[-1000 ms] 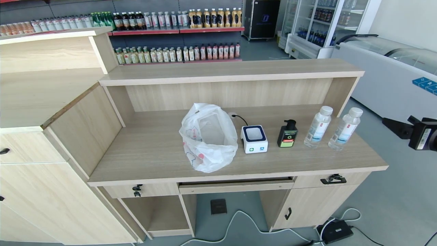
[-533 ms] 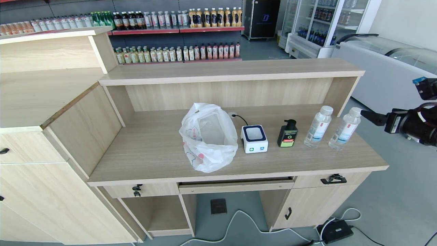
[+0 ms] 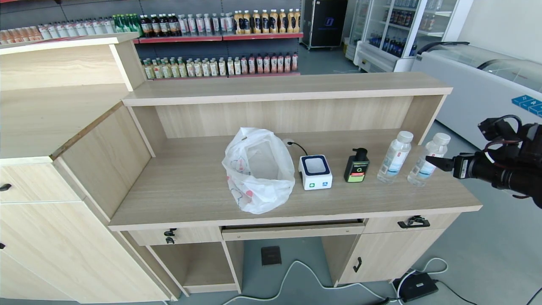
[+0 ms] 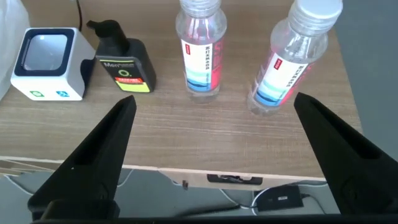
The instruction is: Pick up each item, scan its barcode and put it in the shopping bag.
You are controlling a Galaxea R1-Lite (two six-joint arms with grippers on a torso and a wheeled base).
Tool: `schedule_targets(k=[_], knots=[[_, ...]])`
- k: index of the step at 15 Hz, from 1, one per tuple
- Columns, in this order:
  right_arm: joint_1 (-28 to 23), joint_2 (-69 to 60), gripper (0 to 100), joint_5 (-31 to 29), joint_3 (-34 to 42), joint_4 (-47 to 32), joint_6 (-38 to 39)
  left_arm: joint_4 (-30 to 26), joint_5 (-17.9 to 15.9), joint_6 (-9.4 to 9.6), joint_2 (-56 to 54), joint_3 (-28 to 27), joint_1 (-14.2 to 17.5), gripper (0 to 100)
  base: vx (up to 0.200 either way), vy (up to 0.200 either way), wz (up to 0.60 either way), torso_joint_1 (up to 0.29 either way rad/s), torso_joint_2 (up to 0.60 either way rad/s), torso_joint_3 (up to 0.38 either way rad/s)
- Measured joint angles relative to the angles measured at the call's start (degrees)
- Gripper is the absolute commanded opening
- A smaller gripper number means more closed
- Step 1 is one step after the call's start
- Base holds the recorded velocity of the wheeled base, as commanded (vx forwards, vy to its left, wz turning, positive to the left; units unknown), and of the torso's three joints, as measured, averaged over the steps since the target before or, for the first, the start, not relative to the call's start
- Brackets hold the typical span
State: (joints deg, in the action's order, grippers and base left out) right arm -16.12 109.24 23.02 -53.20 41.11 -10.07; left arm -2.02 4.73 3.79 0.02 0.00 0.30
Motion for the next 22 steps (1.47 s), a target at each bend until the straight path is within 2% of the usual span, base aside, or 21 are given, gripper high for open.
schedule_targets(k=[8, 13, 22], knots=[[1.5, 8.3, 100, 6.1, -9.2, 0.3, -0.7, 0.0, 0.0, 0.00, 0.0, 0.0, 0.0, 100, 0.000, 0.000, 0.00, 0.000, 0.00, 0.000], [3.4, 12.3, 100, 10.3, -10.4, 0.6, -3.2, 0.0, 0.0, 0.00, 0.0, 0.0, 0.0, 100, 0.000, 0.000, 0.00, 0.000, 0.00, 0.000], [4.9, 20.9, 100, 12.9, -19.6, 2.8, -3.5, 0.0, 0.0, 0.00, 0.0, 0.0, 0.0, 100, 0.000, 0.000, 0.00, 0.000, 0.00, 0.000]])
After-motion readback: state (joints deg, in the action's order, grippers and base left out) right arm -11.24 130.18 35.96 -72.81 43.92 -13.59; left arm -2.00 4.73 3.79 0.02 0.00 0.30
